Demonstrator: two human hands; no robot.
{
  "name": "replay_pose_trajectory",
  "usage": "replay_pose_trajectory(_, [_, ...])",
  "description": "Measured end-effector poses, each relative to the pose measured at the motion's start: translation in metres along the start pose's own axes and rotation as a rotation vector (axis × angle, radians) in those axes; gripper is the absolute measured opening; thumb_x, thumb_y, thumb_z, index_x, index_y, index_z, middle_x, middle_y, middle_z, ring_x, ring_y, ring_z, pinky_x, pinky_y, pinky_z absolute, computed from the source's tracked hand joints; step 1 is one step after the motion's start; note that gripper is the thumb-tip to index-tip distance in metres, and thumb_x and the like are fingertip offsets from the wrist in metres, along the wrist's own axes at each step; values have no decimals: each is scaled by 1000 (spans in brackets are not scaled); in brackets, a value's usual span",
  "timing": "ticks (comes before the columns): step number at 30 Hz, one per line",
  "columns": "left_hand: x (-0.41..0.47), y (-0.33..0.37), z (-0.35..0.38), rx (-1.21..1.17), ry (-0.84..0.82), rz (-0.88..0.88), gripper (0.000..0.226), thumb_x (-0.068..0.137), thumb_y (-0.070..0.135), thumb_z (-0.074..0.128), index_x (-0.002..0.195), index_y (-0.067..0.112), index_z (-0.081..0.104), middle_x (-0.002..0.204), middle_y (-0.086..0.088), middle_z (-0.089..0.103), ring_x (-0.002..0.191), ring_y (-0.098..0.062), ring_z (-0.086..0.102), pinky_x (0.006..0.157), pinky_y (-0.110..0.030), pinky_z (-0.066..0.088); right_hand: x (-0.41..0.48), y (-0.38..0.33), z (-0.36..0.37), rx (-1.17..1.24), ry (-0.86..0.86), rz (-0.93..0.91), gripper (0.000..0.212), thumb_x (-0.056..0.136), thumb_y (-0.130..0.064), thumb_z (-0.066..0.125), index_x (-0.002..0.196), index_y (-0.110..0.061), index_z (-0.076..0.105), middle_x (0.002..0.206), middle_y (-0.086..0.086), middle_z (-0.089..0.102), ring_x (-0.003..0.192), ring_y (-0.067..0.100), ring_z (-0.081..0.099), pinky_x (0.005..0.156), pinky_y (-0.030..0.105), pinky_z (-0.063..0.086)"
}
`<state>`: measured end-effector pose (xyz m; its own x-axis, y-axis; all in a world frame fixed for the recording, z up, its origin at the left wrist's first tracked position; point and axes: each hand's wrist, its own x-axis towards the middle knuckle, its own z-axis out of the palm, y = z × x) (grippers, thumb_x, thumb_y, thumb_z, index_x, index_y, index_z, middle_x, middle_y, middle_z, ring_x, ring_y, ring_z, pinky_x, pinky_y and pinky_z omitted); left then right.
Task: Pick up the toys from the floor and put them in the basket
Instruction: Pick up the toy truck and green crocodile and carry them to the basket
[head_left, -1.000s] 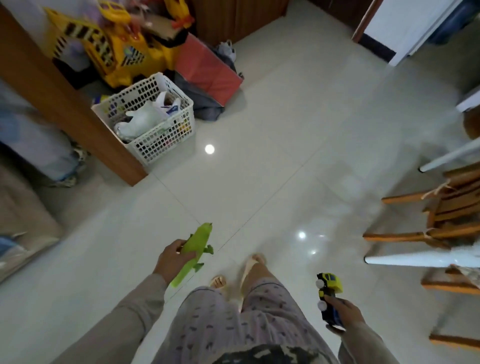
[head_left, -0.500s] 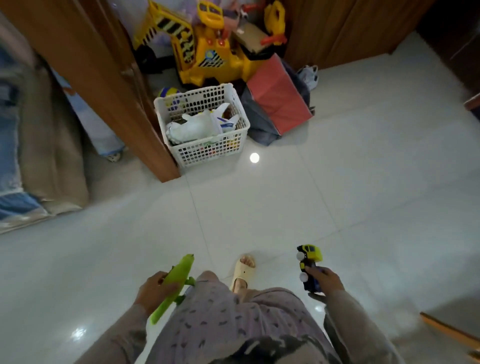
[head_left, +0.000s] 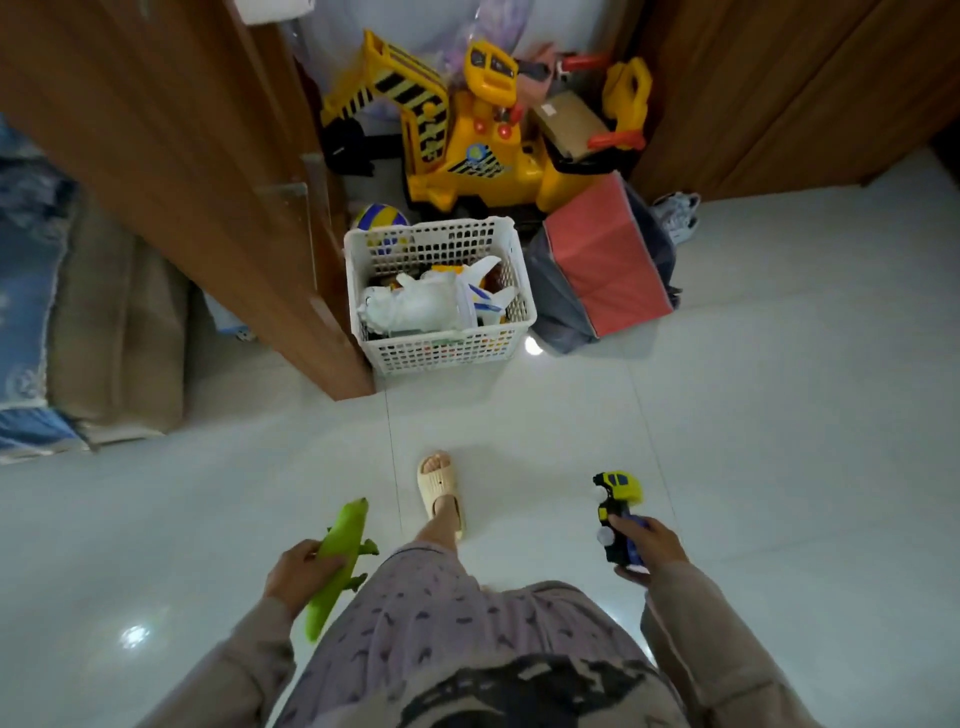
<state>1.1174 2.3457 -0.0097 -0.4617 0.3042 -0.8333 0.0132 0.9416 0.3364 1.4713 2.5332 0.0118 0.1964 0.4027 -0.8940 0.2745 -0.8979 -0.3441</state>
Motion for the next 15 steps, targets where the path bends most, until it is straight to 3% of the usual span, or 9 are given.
replay_pose_trajectory(4, [30,77,-22,25,-12,56,52,53,35,56,94,4,65,106,-23,68,100,-38,62,85,-41,48,11,-29,13,79,42,103,43,85,-15,67,121,3,53,127,23,53,86,34,53,63,36,45])
replay_pose_trajectory(7, [53,138,-36,88,-47,153,41,65,37,63,90,5,64,108,-25,68,102,-38,62,87,-42,48,21,-57,20,91,85,141,42,84,-13,68,119,6,54,134,25,52,97,37,52,68,41,45])
replay_pose_trajectory(9, [65,177,-45,155,-65,209,47,72,40,64,100,3,66,110,-22,67,104,-35,62,87,-39,46,25,-76,24,93,108,168,47,84,-13,68,123,6,52,134,25,51,105,41,54,73,44,47])
replay_pose_trajectory(12, [70,226,-56,135,-72,240,65,58,45,55,107,4,65,112,-19,66,107,-35,60,87,-38,45,31,-102,29,96,120,186,48,84,-14,68,125,2,52,138,23,48,118,45,50,76,46,48])
replay_pose_trajectory(15, [78,255,-58,32,-55,242,67,56,43,58,110,4,64,114,-20,65,109,-35,59,86,-38,45,42,-128,36,72,95,174,49,84,-14,68,127,2,50,140,23,46,109,41,51,63,39,48])
